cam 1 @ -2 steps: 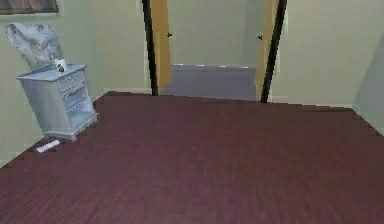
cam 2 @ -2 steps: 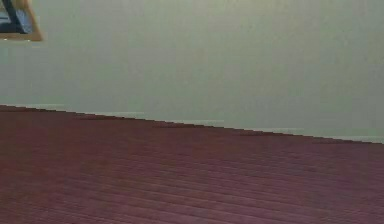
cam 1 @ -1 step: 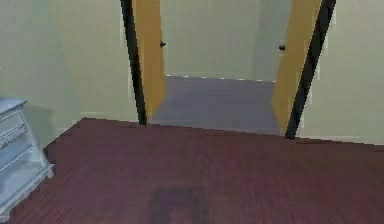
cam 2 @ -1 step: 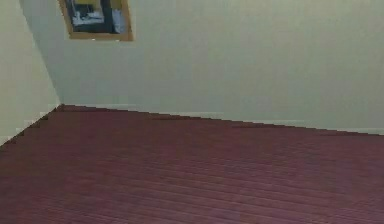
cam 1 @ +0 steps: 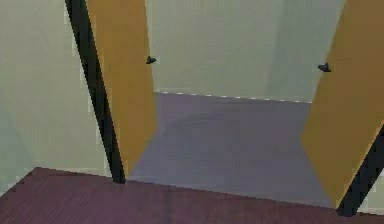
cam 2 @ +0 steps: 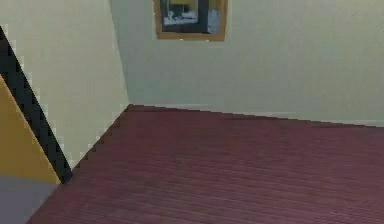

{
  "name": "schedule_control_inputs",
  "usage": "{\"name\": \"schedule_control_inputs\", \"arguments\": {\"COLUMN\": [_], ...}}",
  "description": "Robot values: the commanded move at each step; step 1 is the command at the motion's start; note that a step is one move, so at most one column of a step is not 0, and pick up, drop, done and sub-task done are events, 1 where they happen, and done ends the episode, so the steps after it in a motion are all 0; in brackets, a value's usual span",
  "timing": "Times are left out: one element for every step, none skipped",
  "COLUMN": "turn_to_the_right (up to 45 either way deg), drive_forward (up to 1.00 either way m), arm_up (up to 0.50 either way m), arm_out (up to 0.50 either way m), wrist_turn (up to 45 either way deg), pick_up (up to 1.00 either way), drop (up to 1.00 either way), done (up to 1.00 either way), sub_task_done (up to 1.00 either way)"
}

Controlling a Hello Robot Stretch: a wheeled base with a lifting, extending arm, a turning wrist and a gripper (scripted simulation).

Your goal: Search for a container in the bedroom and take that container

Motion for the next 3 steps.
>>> {"name": "schedule_control_inputs", "arguments": {"turn_to_the_right": [0.0, 0.0, 9.0], "drive_forward": [1.00, 1.00, 0.00], "arm_up": [0.00, 0.00, 0.00], "arm_out": [0.00, 0.00, 0.00], "wrist_turn": [0.0, 0.0, 0.0], "pick_up": [0.00, 0.00, 0.00], "drop": [0.00, 0.00, 0.00], "done": [0.00, 0.00, 0.00], "sub_task_done": [0.00, 0.00, 0.00]}}
